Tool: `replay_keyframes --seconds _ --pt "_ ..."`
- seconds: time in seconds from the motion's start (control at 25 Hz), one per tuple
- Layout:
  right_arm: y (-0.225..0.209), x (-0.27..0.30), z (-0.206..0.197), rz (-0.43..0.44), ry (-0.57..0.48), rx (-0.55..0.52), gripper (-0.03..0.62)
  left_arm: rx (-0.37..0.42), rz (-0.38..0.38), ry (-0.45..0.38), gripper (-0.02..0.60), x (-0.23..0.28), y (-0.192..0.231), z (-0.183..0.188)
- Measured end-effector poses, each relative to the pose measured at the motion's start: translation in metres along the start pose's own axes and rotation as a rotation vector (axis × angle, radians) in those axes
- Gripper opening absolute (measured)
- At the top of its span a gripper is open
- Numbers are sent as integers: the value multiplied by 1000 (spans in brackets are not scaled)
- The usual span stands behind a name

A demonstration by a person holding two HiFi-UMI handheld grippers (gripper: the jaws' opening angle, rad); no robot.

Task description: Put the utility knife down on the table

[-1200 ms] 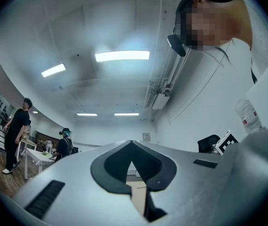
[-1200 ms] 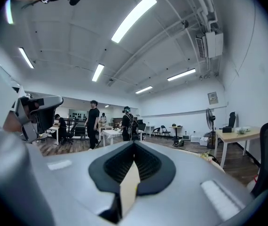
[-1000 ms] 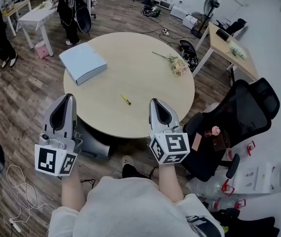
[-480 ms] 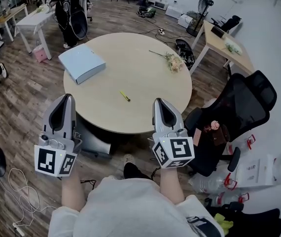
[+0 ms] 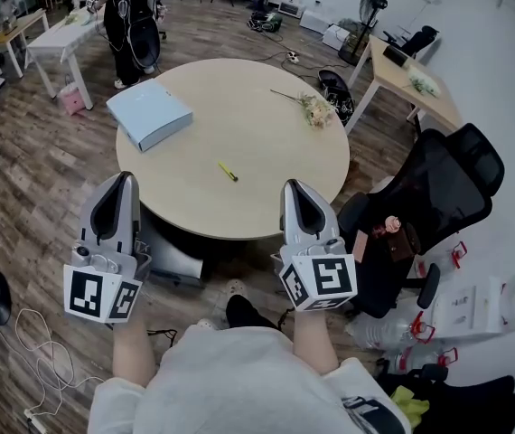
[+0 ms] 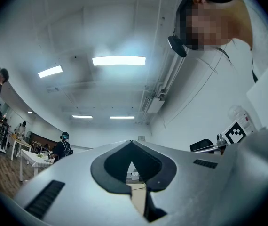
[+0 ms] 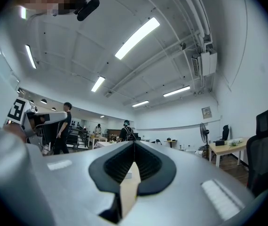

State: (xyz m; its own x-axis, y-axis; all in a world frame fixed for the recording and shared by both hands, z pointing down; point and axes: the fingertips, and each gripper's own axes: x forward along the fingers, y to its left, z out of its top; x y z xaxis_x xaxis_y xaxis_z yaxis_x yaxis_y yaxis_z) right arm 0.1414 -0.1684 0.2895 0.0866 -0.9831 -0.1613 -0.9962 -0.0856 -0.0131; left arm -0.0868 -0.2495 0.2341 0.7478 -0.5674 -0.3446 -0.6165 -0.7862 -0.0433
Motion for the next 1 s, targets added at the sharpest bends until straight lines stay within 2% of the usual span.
replay_keyframes --seconds 1.0 --pt "9 -4 2 10 -9 5 11 -11 12 -8 6 -11 3 1"
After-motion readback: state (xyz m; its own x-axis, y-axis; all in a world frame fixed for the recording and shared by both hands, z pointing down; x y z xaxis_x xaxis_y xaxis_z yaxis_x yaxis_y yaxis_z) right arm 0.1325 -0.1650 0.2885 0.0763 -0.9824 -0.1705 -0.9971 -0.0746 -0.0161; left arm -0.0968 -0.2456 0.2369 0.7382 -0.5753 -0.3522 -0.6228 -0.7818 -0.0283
